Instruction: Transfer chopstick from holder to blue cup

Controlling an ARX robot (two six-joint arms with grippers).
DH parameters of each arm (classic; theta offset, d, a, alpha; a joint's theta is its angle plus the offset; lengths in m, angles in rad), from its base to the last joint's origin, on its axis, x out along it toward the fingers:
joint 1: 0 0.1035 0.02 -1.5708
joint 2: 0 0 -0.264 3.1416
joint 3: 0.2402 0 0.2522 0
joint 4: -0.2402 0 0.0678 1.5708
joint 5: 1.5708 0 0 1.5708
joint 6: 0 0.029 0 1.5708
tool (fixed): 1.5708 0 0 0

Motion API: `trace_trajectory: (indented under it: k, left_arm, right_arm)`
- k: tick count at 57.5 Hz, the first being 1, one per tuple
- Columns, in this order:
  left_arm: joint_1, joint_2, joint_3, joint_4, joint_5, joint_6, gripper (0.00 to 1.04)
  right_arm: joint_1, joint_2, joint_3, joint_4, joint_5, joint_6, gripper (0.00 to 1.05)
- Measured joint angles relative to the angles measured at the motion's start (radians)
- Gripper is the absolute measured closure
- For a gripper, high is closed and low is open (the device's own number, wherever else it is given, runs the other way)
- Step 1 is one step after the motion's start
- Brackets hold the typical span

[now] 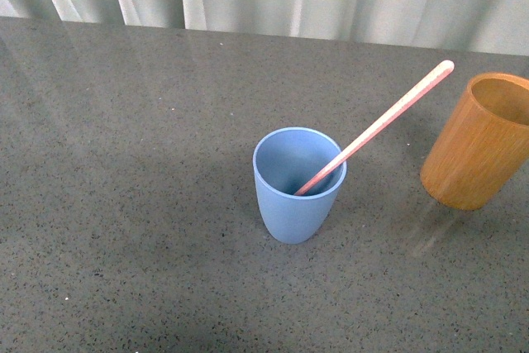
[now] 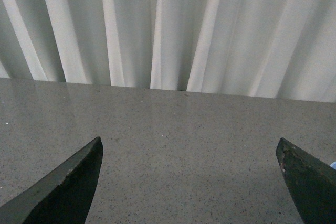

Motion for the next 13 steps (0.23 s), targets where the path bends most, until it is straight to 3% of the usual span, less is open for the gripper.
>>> trace_trajectory:
  k: [13]
  left_arm:
    - [0.000, 0.000, 0.000, 0.000, 0.000, 0.000, 0.07]
  right_arm:
    - [0.000, 0.000, 0.000, 0.000, 0.000, 0.000, 0.10]
